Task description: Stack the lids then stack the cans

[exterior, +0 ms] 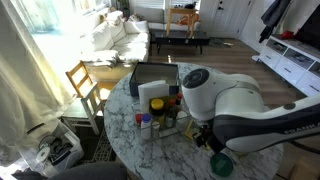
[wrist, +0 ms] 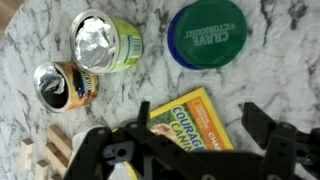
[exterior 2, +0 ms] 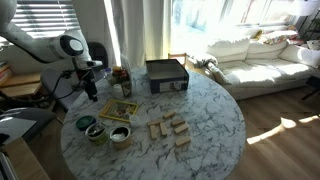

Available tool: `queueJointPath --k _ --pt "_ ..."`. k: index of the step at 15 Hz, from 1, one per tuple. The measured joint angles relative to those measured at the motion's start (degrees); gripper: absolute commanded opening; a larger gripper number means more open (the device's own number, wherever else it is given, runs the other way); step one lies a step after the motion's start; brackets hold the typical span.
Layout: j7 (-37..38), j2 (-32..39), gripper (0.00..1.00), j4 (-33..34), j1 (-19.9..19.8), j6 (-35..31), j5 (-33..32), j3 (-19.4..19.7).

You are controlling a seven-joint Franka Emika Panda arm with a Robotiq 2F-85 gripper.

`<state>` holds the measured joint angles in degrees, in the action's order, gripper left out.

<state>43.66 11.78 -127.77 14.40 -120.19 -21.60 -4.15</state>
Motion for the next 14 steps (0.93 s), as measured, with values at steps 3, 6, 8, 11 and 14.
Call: queueJointPath --k 3,6,8,11,14 --pt "1.5 -2.7 1.00 -0.1 -3.1 -1.7 -1.3 2.8" --pt "2.2 -2.9 1.00 -0.7 -7.5 -7.8 -1.4 5.8" --pt "2.1 -2.5 1.00 -1.7 -10.1 -13.3 -1.4 7.6" --pt "1.3 -1.4 1.00 -3.4 -13.1 -19.9 -1.2 9.7" --pt "0.4 -0.3 1.00 -4.6 -14.7 -21.1 -0.6 11.4"
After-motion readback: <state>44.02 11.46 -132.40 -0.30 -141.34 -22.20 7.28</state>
